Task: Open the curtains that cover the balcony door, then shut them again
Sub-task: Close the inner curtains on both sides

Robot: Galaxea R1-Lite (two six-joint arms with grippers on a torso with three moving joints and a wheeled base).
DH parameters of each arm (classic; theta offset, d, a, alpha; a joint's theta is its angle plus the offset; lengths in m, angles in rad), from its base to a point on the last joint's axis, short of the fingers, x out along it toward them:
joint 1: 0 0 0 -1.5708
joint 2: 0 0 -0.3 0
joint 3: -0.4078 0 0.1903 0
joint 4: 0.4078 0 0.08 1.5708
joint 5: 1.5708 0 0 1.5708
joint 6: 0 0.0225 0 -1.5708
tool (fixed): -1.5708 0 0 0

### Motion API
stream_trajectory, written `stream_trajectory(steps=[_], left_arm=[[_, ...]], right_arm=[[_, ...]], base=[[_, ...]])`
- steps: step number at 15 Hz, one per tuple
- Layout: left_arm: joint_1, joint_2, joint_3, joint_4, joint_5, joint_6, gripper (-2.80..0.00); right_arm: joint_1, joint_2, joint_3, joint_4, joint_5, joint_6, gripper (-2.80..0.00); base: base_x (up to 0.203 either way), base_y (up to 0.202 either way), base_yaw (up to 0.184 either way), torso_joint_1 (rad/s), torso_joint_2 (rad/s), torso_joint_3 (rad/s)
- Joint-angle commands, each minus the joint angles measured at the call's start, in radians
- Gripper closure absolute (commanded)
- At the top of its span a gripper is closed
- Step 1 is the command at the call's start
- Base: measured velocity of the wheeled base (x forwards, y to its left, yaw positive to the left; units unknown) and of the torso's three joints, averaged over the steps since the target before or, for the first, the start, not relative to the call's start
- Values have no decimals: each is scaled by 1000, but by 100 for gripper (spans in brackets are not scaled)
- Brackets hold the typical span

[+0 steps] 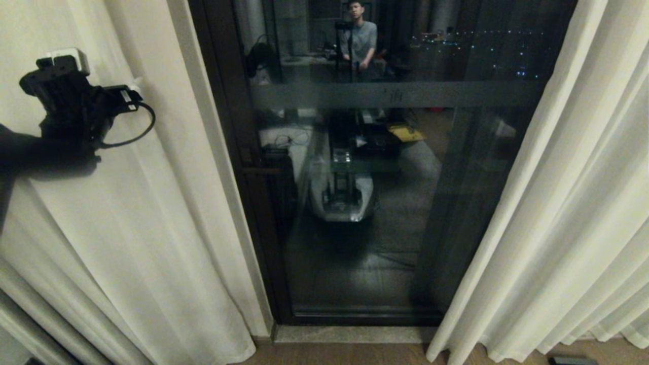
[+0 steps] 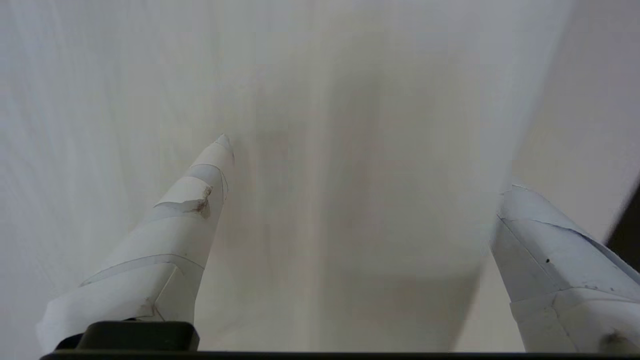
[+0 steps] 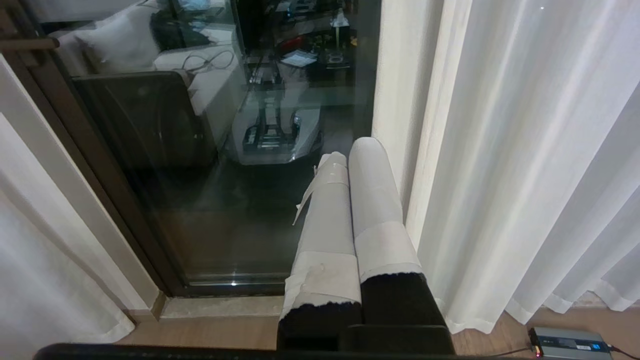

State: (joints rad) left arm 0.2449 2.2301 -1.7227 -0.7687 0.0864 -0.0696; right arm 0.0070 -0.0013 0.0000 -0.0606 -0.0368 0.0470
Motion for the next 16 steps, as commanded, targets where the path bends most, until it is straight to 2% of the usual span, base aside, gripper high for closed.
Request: stream_trajectory(steps=[1, 5, 12, 13, 14, 16], left_arm=[[5, 20, -19, -4, 1, -1, -280], [23, 68, -87, -4, 0, -1, -280], [36, 85, -87, -32, 1, 0, -280], [36, 86, -81, -79, 0, -1, 0], [35, 89, -77, -117, -4, -1, 0], [31, 60, -29, -121, -11, -2, 0]], right_arm=[[1, 1, 0, -1, 0, 1, 0], [1, 1, 0, -1, 0, 1, 0], [1, 1, 0, -1, 0, 1, 0], [1, 1, 0, -1, 0, 1, 0], [1, 1, 0, -1, 0, 1, 0], [1, 1, 0, -1, 0, 1, 0]], base=[[0, 0, 0, 0, 0, 0], [0, 0, 0, 0, 0, 0], [0, 0, 0, 0, 0, 0], [0, 0, 0, 0, 0, 0], [0, 0, 0, 0, 0, 0], [0, 0, 0, 0, 0, 0]])
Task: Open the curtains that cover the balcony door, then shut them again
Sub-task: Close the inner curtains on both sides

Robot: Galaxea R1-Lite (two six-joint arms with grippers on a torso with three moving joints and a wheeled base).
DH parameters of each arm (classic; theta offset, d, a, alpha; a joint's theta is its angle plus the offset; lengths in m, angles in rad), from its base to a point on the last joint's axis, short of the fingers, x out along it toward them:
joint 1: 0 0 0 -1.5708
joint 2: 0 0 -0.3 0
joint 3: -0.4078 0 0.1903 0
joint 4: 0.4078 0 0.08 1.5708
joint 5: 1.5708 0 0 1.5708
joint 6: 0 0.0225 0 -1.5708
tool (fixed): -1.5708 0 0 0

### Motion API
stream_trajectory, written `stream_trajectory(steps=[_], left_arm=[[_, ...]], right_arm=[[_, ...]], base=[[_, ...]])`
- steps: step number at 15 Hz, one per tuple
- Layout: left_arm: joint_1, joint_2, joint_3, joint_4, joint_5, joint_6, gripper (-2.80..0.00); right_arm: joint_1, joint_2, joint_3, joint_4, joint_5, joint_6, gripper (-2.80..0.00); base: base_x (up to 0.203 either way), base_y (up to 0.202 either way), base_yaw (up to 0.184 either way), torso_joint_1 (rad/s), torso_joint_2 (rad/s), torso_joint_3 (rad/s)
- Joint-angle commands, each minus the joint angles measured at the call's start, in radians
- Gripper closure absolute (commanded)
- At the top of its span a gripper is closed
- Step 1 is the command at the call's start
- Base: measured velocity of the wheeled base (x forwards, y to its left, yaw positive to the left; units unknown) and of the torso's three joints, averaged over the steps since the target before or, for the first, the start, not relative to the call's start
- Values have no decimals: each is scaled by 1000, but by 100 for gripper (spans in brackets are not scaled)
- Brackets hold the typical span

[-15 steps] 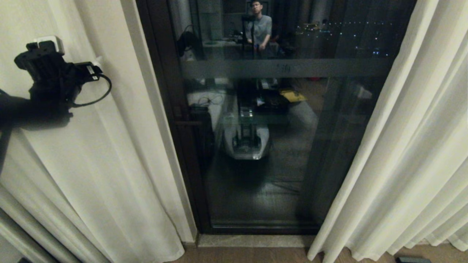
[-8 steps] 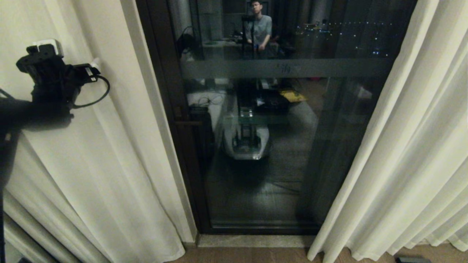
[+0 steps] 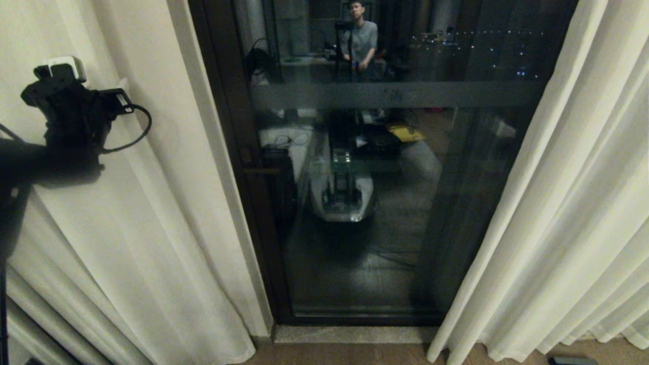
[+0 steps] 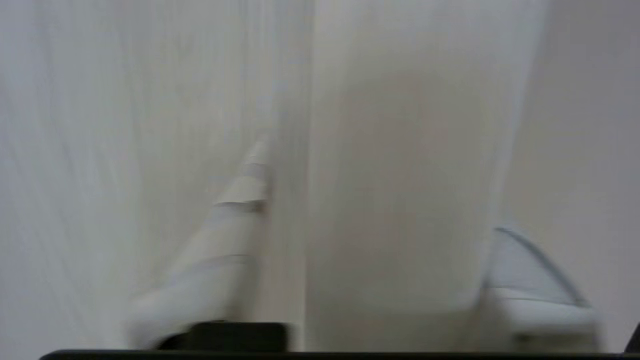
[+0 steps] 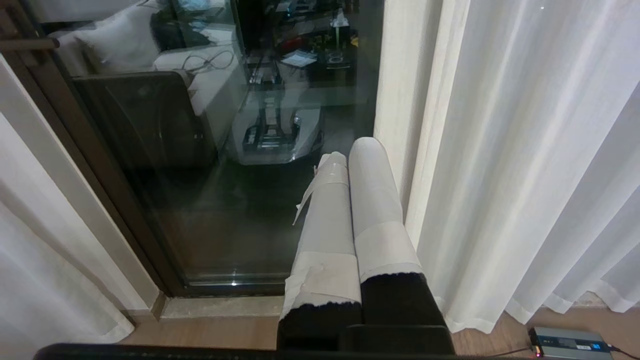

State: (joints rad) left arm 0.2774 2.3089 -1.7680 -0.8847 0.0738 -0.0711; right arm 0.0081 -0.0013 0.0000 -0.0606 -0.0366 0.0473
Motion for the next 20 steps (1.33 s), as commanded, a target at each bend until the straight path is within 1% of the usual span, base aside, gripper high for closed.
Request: stream_trajectory(steps=[1, 4, 6, 12, 13, 14, 16, 19, 20], left_arm=[[-5, -30, 36, -12, 1, -1, 0], [-6, -64, 65, -28, 1, -1, 0], [-6, -103, 123, -28, -3, -1, 0], [-17, -252, 325, -34, -58, -1, 0], [-26, -272, 365, -51, -61, -1, 0], [-35, -284, 391, -91, -63, -1, 0], [-43, -291, 427, -158, -65, -2, 0], [-61, -327, 469, -163, -65, -4, 0], [-78, -335, 474, -163, -65, -4, 0]], right_arm=[[0, 1, 0, -1, 0, 0, 0], [0, 1, 0, -1, 0, -1, 0], [0, 1, 0, -1, 0, 0, 0], [0, 1, 0, -1, 0, 0, 0], [0, 1, 0, -1, 0, 0, 0], [0, 1, 0, -1, 0, 0, 0], [0, 1, 0, -1, 0, -1, 0], [0, 1, 0, -1, 0, 0, 0], [0, 1, 0, -1, 0, 0, 0]], base=[[0, 0, 0, 0, 0, 0], [0, 0, 0, 0, 0, 0], [0, 0, 0, 0, 0, 0], [0, 0, 0, 0, 0, 0], [0, 0, 0, 0, 0, 0], [0, 0, 0, 0, 0, 0], [0, 0, 0, 0, 0, 0], [0, 0, 0, 0, 0, 0], [0, 0, 0, 0, 0, 0]])
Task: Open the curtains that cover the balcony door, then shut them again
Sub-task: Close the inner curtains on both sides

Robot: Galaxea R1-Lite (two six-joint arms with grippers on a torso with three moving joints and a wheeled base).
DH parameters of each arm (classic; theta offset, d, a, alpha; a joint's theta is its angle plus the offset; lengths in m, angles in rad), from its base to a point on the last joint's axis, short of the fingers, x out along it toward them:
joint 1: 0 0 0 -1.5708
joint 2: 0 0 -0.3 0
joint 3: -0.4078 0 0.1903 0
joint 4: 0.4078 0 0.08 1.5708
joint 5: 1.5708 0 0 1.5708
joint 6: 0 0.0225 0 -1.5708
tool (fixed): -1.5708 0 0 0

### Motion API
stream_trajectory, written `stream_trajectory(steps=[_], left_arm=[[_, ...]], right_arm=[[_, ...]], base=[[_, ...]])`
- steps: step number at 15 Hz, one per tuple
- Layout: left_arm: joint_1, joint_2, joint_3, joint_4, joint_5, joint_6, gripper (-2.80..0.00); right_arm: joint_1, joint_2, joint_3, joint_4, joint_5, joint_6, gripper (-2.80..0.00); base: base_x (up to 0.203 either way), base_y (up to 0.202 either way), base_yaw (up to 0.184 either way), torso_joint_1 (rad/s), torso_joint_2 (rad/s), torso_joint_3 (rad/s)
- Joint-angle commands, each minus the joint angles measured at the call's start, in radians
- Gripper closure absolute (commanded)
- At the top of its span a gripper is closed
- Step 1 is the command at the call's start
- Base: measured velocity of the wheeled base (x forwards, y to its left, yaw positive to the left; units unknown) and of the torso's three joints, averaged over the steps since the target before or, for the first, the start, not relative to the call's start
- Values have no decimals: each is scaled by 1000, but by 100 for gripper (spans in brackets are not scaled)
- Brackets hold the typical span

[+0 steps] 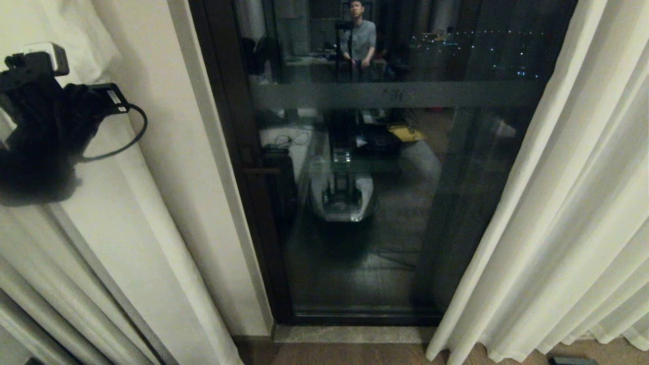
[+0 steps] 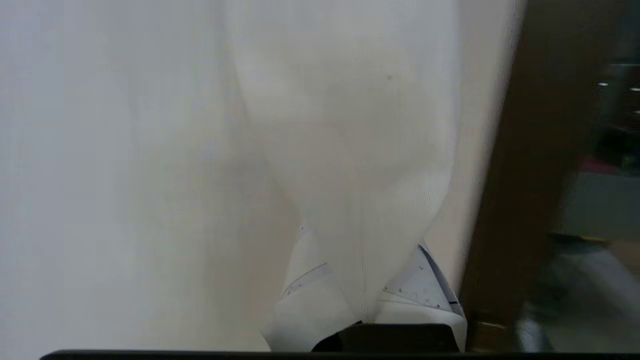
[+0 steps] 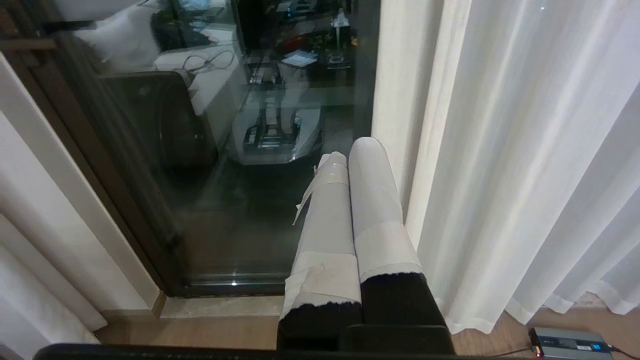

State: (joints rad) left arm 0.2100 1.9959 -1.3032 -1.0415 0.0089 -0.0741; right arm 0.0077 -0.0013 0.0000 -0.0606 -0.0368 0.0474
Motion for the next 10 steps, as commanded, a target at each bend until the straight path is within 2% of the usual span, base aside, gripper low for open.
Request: stream_trajectory(steps=[1, 10], left_arm=[[-25, -27, 11, -6, 0, -1, 0], [-151, -47, 9, 5, 4, 0, 0]], right_arm=[[0, 1, 0, -1, 0, -1, 0], [0, 1, 0, -1, 0, 0, 0]], base=[[0, 0, 0, 0, 0, 0], [0, 0, 0, 0, 0, 0]])
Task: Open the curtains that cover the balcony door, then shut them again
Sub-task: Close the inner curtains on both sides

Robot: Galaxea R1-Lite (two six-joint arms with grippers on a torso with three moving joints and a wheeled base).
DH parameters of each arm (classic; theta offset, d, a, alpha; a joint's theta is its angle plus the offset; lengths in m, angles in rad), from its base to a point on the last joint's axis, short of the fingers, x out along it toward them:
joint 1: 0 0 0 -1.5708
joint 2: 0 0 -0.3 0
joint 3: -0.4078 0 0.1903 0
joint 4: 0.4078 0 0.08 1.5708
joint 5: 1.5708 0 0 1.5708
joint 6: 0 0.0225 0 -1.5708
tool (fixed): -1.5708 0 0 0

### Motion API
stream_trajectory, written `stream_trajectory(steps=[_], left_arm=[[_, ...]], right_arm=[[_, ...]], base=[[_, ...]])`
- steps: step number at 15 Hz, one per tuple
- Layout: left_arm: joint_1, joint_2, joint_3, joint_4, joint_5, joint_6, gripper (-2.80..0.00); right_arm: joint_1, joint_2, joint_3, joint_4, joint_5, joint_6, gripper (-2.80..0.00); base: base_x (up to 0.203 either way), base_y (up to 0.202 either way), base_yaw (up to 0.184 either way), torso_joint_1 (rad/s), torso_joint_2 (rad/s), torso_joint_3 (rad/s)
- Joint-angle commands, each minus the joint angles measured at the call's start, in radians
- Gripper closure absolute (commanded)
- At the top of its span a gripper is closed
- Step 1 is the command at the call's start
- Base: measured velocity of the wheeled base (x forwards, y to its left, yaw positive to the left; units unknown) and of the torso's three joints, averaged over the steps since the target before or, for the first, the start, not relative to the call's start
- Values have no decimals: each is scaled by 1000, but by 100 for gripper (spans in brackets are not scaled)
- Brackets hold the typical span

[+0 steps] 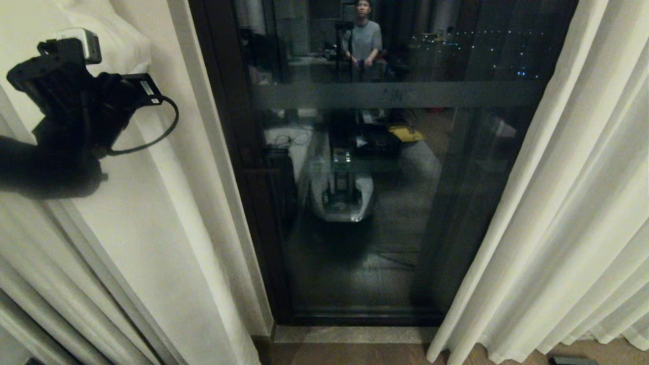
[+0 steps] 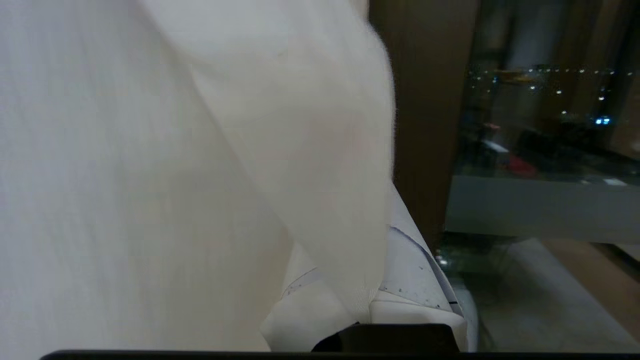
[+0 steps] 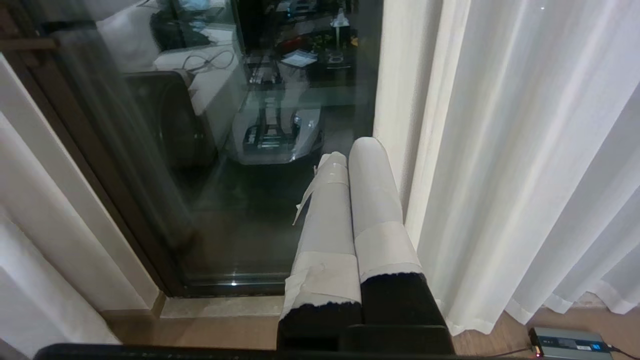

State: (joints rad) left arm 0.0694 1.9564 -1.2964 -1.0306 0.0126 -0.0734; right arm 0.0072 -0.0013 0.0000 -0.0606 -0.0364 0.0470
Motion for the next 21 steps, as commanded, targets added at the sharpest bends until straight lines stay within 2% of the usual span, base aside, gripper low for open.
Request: stream_trajectory(steps=[1, 5, 17, 21], left_arm=[[-22, -14, 4, 0, 1, 3, 0], [-63, -32, 4, 50, 1, 7, 0], [-68, -55, 55, 46, 0, 11, 0], [-86, -54, 55, 50, 0, 11, 0]], right_arm=[[0, 1, 0, -1, 0, 1, 0], [0, 1, 0, -1, 0, 1, 0], [0, 1, 0, -1, 0, 1, 0], [0, 1, 0, -1, 0, 1, 0]], base=[[0, 0, 0, 0, 0, 0], [0, 0, 0, 0, 0, 0], [0, 0, 0, 0, 0, 0], [0, -148, 8, 1, 2, 1]])
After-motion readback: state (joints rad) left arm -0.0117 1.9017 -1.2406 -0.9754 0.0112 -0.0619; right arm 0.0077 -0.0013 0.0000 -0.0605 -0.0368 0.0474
